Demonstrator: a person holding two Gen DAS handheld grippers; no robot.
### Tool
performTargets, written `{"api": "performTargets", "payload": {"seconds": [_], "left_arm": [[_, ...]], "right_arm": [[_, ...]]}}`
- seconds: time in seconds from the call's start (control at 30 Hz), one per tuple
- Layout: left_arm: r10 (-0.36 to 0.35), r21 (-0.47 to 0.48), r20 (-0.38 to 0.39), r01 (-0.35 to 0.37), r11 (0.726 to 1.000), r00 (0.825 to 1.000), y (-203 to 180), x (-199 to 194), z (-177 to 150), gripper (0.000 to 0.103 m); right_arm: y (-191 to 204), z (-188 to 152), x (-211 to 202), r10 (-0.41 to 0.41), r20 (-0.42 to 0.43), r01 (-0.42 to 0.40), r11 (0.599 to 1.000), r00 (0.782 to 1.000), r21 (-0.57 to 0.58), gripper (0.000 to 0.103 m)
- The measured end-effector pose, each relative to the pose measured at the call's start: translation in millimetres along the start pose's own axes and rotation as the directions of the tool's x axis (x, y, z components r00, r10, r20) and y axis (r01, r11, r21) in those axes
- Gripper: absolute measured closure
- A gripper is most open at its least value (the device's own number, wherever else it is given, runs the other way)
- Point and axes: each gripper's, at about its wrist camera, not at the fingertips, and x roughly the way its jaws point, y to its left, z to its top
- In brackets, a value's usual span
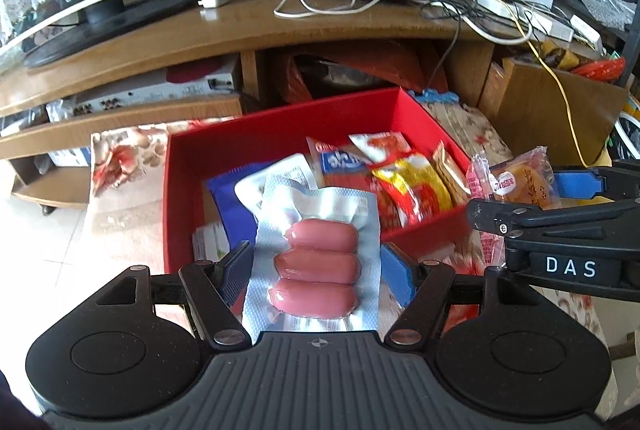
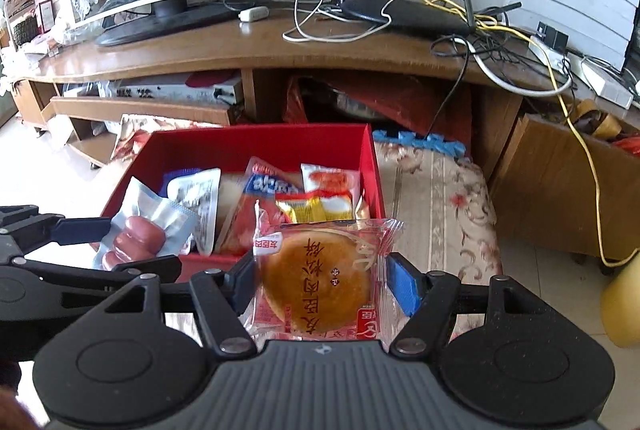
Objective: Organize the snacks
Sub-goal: 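Lift and carry the sausage tray and round pastry over the red box with both tools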
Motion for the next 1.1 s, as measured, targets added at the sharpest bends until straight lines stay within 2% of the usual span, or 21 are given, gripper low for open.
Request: {"api": "performTargets", "payload": {"seconds": [0.47,1.1], "left_arm": [[0.02,-0.008,0.031,-0.02,1.0,0.999,7.4,19.4,33.4,0.03],[0.073,-0.006,-0.012,-0.073,0.997,0.997,14.1,55.0,47.7,0.03]], "right_arm": [[-5.6,35.5,24.3,0.006,0.032,-0.006,1.0,0.999,-0.009,0.037],[-6.8,49.3,68.7,0.014,-0.012,-0.014,0.999,1.0,-0.029,0.037]]}}
